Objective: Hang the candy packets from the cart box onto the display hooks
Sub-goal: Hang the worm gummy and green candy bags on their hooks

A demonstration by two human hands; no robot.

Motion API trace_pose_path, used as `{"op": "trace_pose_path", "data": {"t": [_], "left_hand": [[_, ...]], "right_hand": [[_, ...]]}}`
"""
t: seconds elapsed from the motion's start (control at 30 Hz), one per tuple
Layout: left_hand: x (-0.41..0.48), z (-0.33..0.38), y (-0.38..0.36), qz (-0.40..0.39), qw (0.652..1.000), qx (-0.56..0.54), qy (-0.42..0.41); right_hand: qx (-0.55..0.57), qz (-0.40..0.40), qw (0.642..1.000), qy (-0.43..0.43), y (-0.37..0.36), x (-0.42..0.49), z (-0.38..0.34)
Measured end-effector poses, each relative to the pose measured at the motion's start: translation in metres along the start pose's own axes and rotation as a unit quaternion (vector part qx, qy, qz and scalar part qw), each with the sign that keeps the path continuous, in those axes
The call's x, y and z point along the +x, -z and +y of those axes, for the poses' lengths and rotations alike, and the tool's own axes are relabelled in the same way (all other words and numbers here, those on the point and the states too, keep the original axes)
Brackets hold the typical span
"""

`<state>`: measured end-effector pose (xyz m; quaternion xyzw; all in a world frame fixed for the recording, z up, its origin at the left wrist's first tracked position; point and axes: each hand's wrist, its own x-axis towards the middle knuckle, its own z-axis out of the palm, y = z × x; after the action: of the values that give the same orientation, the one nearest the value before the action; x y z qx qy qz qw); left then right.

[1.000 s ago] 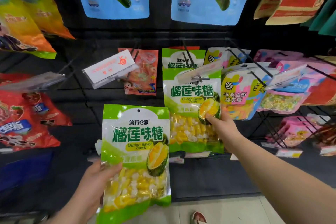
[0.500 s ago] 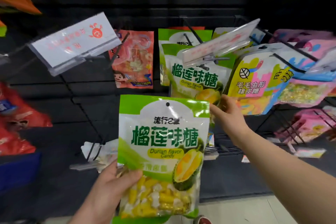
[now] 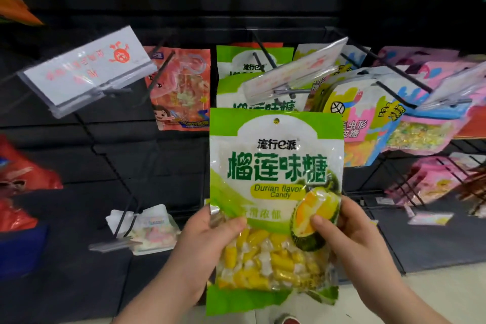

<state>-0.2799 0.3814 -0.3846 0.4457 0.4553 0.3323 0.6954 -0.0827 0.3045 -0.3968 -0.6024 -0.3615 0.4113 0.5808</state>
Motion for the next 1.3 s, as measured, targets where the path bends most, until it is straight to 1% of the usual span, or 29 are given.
{"op": "trace_pose_path", "data": {"t": [0.07, 0.23, 0.33, 0.47, 0.57, 0.7, 1.0, 1.17, 1.3], "left_hand": [[0.002, 0.003, -0.005, 0.001, 1.000, -0.001, -0.006], [0.000, 0.005, -0.010, 0.005, 1.000, 0.002, -0.009], [-0.005, 0.001, -0.011, 0.011, 1.000, 0.008, -0.001], [-0.007, -0.001, -0.011, 0.018, 1.000, 0.012, 0.002], [-0.002, 0.004, -0.013, 0.022, 1.000, 0.016, -0.007], [0.004, 0.011, -0.016, 0.021, 0.999, 0.020, -0.020], [0.012, 0.010, -0.017, 0.028, 0.999, 0.025, -0.018], [0.026, 0.012, -0.017, 0.042, 0.997, 0.056, -0.024], [0.052, 0.017, -0.018, 0.077, 0.988, 0.121, -0.051]], "right_hand": [[-0.022, 0.009, 1.000, 0.001, 0.002, 0.004, -0.004], [-0.011, 0.022, 1.000, 0.008, 0.003, 0.002, -0.012], [-0.007, -0.002, 1.000, 0.025, 0.005, -0.003, -0.009], [0.005, 0.009, 1.000, 0.011, 0.006, -0.005, -0.009], [-0.028, 0.021, 0.999, 0.012, 0.005, 0.001, -0.015], [-0.028, 0.036, 0.999, 0.010, 0.003, 0.009, -0.020], [-0.057, 0.047, 0.997, 0.005, 0.002, 0.017, -0.022], [-0.084, 0.056, 0.995, -0.005, -0.001, 0.032, -0.023], [-0.141, 0.064, 0.988, -0.013, -0.006, 0.061, -0.020]]}}
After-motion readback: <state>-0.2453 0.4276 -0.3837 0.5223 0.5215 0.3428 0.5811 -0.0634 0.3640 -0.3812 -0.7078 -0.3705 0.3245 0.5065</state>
